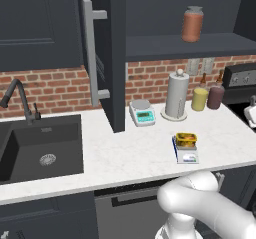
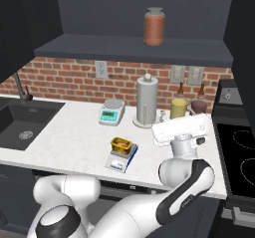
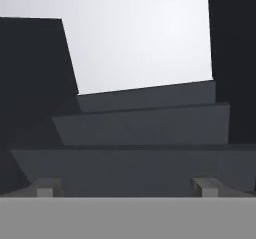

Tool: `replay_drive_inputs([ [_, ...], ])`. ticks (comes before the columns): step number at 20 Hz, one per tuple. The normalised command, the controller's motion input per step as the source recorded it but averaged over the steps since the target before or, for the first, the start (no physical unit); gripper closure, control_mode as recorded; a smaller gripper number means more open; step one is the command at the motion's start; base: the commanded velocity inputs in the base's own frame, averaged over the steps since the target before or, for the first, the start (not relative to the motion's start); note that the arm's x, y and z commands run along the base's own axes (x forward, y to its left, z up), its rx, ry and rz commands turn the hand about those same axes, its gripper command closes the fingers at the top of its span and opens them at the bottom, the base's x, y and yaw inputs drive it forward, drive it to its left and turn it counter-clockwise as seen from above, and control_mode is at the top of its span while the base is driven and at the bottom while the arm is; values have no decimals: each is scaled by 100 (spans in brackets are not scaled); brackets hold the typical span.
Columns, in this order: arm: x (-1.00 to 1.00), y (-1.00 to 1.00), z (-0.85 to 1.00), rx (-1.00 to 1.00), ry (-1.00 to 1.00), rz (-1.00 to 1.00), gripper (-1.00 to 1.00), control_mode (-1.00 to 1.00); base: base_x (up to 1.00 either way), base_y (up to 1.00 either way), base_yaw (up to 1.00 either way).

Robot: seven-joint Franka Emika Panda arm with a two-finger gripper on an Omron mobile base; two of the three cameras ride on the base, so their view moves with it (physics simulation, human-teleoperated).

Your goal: Pick the canned food and place it on the digital scale for weighing, and close the cabinet.

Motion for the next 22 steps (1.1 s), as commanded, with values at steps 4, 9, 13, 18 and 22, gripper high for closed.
replay_drive_inputs([
  [4,-34,-62,12,10,0,0,-100,-100,0,0,0],
  [9,-67,-67,29,6,0,0,-100,-100,0,0,0],
  [13,-67,-75,26,5,1,0,-100,-100,0,0,0],
  [18,-46,-69,25,4,1,0,-100,-100,0,0,0],
  [22,-7,-50,3,3,1,0,-100,-100,0,0,0],
])
